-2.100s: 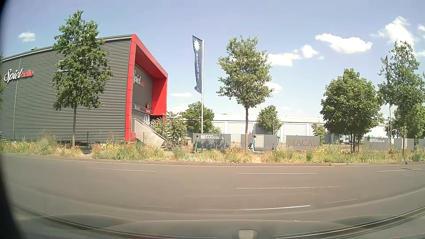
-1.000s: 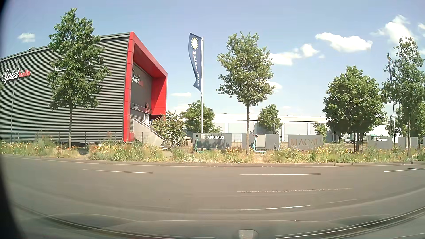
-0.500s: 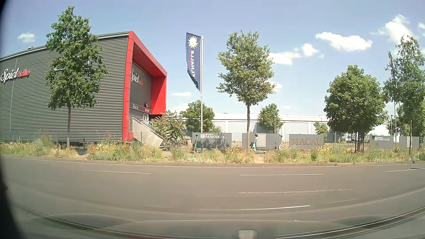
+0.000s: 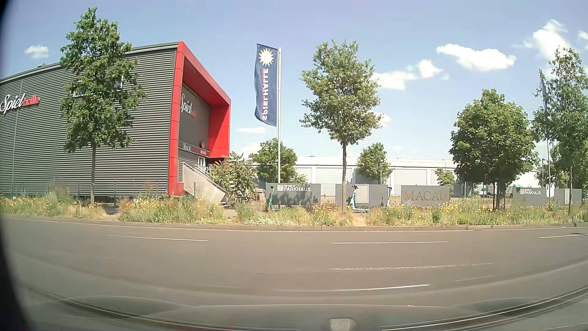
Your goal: Follow the waypoints while adhering to traffic rules and regulations
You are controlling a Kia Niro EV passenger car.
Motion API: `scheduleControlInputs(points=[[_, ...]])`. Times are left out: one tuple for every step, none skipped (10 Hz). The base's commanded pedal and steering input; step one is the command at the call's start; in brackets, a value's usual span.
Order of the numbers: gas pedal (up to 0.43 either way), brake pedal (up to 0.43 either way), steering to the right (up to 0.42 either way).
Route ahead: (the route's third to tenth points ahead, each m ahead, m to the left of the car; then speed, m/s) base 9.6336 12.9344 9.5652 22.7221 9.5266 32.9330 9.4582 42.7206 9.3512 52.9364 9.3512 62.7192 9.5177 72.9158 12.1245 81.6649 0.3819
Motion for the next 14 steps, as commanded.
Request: scheduleControlInputs(points=[[0.000,0.104,-0.011],[0.000,0.110,-0.011],[0.000,0.116,-0.011],[0.000,0.116,-0.011],[0.000,0.116,-0.011],[0.000,0.116,-0.011],[0.000,0.116,-0.011],[0.000,0.116,-0.011],[0.000,0.116,-0.011],[0.000,0.116,-0.011],[0.000,0.116,-0.011],[0.000,0.116,-0.011],[0.000,0.116,-0.011],[0.000,0.116,-0.011]])
